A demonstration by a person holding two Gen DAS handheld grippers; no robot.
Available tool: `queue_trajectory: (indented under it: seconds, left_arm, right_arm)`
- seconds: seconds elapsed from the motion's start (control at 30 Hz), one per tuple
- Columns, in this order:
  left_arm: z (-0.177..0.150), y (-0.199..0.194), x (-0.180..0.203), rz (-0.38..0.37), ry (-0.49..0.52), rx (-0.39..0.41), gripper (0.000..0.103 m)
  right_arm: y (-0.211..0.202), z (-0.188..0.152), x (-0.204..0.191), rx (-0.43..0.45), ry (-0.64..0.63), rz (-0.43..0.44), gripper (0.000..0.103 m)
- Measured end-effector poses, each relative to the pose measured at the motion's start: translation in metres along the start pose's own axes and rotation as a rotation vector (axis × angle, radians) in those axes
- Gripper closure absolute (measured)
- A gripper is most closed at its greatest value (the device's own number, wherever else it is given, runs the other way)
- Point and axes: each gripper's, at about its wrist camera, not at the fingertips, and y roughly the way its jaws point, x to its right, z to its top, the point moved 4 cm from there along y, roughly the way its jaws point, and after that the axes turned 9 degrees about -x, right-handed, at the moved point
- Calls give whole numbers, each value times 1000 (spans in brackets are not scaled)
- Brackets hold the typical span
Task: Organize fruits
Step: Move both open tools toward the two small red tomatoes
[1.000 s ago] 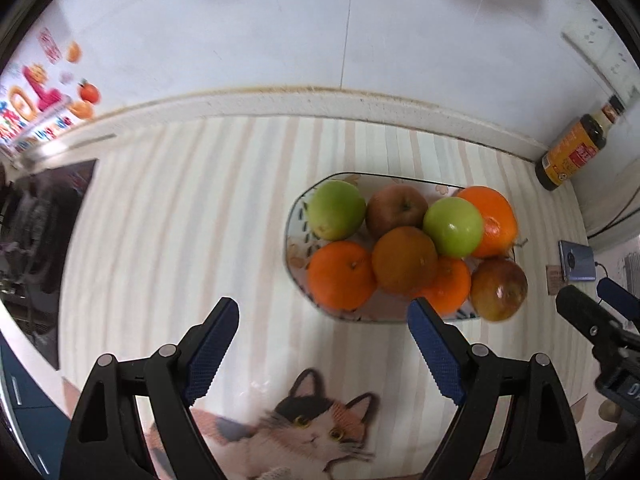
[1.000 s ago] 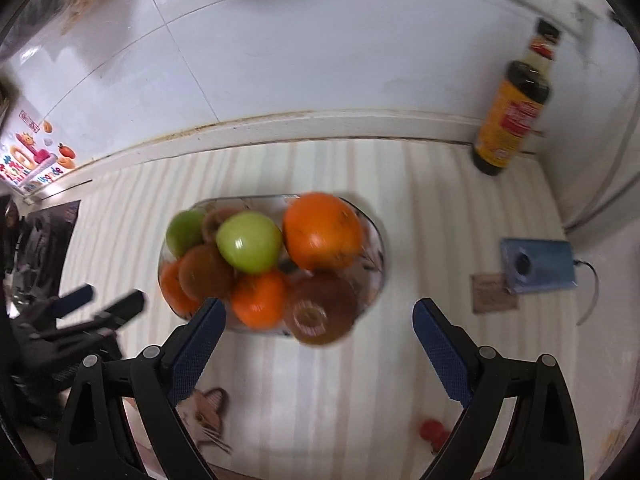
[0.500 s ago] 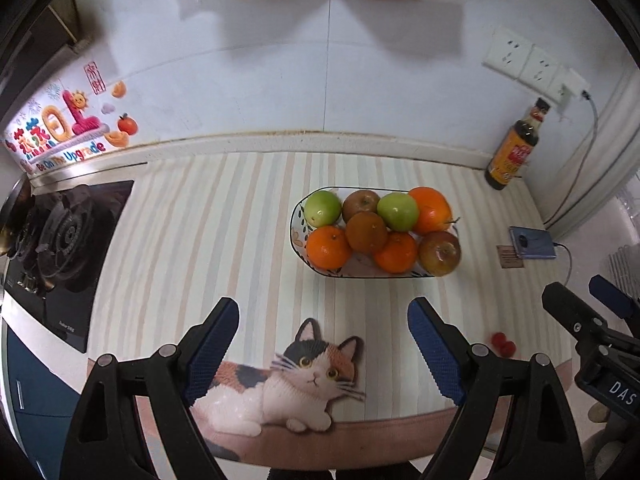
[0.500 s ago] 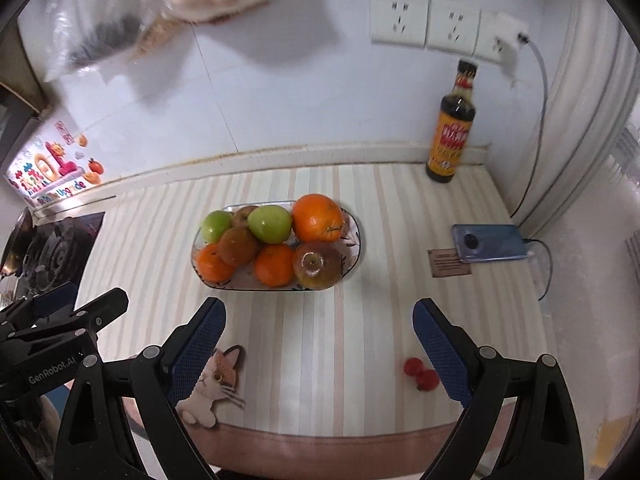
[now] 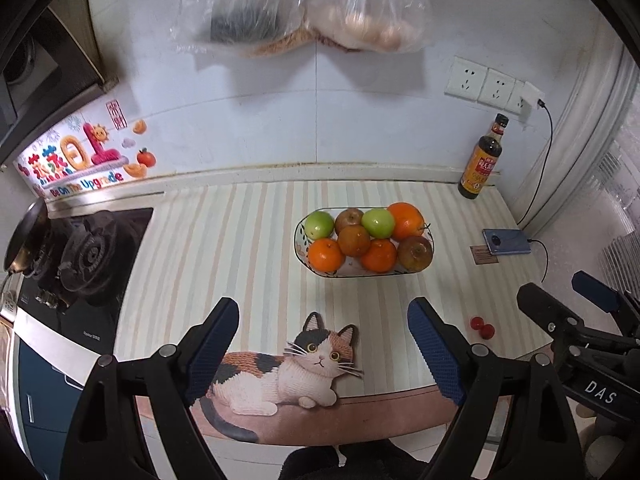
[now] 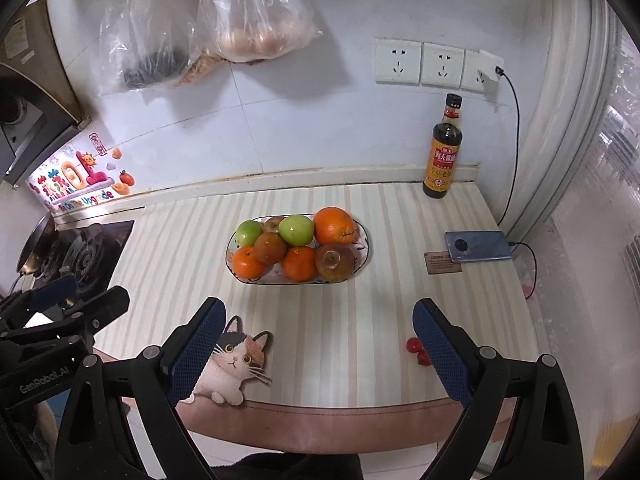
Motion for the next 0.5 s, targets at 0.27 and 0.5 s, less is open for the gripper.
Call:
queue_trajectory:
  seconds: [0.27, 0.5]
  left_arm:
    - [-7, -14, 3, -5, 3, 20, 17]
    - [-7, -1, 15, -27, -5, -10, 0]
  right_arm:
    - [-15, -11, -2, 7, 3, 18, 6]
    - [-13, -10, 19, 22, 40, 90, 6]
